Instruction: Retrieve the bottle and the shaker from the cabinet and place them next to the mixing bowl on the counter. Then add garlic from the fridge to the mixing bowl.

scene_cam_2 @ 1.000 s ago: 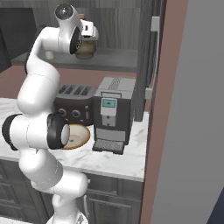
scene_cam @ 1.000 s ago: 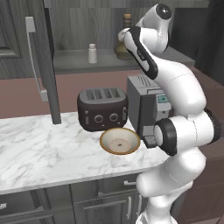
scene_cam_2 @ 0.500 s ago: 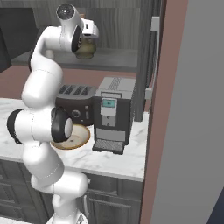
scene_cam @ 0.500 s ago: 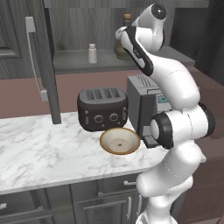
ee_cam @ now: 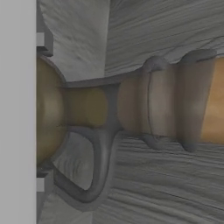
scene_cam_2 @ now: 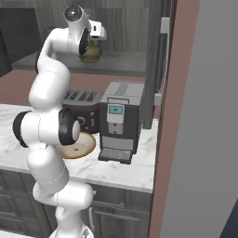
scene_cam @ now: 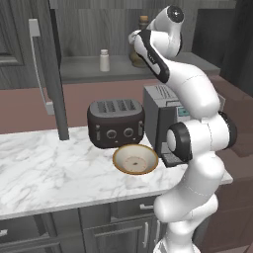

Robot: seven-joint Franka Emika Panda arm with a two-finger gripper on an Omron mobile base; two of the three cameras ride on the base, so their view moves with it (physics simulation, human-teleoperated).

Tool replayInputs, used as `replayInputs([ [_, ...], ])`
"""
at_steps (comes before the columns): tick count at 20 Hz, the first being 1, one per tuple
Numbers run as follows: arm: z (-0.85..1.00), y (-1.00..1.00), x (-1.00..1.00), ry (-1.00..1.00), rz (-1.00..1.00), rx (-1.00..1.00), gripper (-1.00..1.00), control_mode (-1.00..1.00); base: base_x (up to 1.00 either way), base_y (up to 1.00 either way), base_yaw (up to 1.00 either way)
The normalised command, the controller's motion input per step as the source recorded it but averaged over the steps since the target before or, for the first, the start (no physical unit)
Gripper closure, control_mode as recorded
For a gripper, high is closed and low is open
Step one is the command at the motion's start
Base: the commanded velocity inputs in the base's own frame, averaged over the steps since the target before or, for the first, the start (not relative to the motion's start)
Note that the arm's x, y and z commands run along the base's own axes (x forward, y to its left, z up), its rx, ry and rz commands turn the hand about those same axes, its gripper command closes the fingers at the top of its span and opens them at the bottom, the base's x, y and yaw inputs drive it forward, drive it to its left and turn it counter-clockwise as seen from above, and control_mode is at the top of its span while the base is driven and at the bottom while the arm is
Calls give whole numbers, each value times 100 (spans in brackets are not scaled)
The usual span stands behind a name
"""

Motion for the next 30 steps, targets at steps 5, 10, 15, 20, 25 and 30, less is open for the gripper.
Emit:
replayInputs([
  [5, 0, 0, 16, 0, 0, 0, -100, -100, 0, 0, 0],
  [10, -8, 9, 7, 0, 0, 0, -100, -100, 0, 0, 0],
  [15, 0, 16, -2, 0, 0, 0, -100, -100, 0, 0, 0],
  [20, 0, 5, 0, 0, 0, 0, -100, -100, 0, 0, 0],
  [25, -7, 0, 0, 0, -10, 0, -100, -100, 0, 0, 0],
  [30, -6, 0, 4, 0, -14, 0, -100, -100, 0, 0, 0],
])
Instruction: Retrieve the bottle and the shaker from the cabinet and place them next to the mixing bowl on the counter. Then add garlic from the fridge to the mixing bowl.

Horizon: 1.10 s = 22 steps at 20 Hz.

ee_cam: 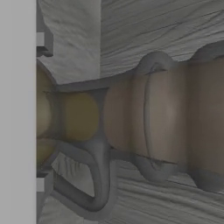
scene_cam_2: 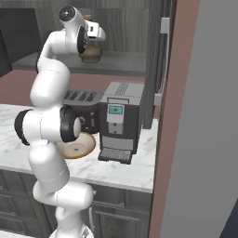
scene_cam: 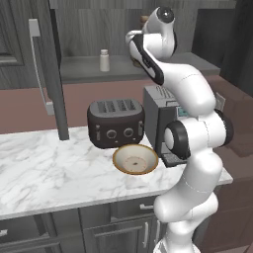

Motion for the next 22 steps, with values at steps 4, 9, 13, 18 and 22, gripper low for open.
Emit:
replayInputs([
  [4, -3, 0, 17, 0, -15, 0, -100, -100, 0, 0, 0],
  [9, 0, 2, 17, 0, -10, 0, -100, -100, 0, 0, 0],
  [13, 0, 0, 3, 0, 0, 0, -100, -100, 0, 0, 0],
  [18, 0, 0, 0, 0, 0, 0, -100, -100, 0, 0, 0],
  [22, 0, 0, 0, 0, 1, 1, -100, -100, 0, 0, 0],
])
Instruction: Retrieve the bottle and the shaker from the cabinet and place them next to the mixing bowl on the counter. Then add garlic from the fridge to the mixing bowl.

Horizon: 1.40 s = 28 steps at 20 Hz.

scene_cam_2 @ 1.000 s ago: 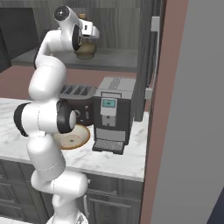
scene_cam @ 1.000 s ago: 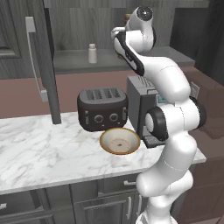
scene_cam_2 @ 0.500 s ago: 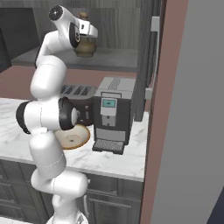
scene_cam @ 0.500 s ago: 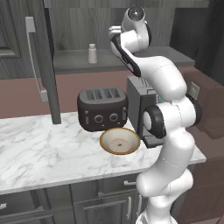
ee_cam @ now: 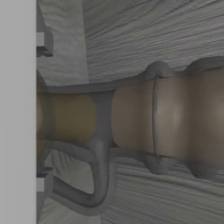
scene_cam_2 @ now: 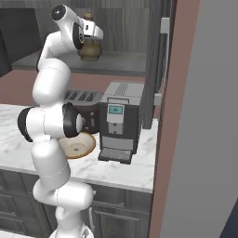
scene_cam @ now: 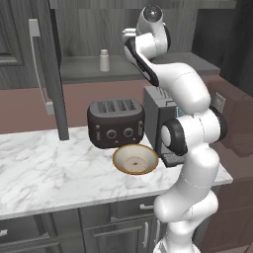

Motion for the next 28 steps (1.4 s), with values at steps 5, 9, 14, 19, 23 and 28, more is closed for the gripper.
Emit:
replayInputs([
  [5, -5, 0, 0, 0, 2, 3, -100, -100, 0, 0, 0],
  [9, -8, 0, 0, 0, 3, 4, -100, -100, 0, 0, 0],
  [14, -11, 0, 8, 0, 3, 3, -100, -100, 0, 0, 0],
  [19, -20, 2, 34, 0, 1, 0, -100, -100, 0, 0, 0],
  [23, -16, 8, 30, 0, 0, 0, -100, -100, 0, 0, 0],
  [28, -14, 6, 18, 0, 0, 0, -100, -100, 0, 0, 0],
])
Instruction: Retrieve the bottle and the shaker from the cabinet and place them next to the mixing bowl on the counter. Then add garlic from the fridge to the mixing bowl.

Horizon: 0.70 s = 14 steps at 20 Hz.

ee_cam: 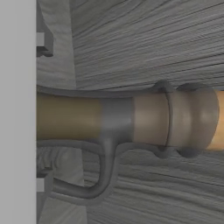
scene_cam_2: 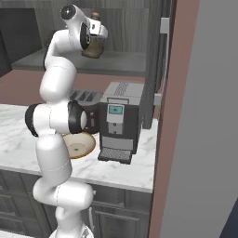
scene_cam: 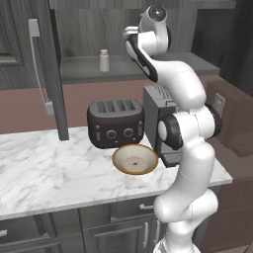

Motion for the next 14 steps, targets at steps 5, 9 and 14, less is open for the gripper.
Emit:
replayInputs([
  [5, -20, 6, 17, 0, 0, 0, -100, -100, 0, 0, 0],
  [9, -25, 1, 5, 0, 0, 0, -100, -100, 0, 0, 0],
  [14, -6, 0, 0, 0, 0, 1, 100, -100, 0, 0, 0],
])
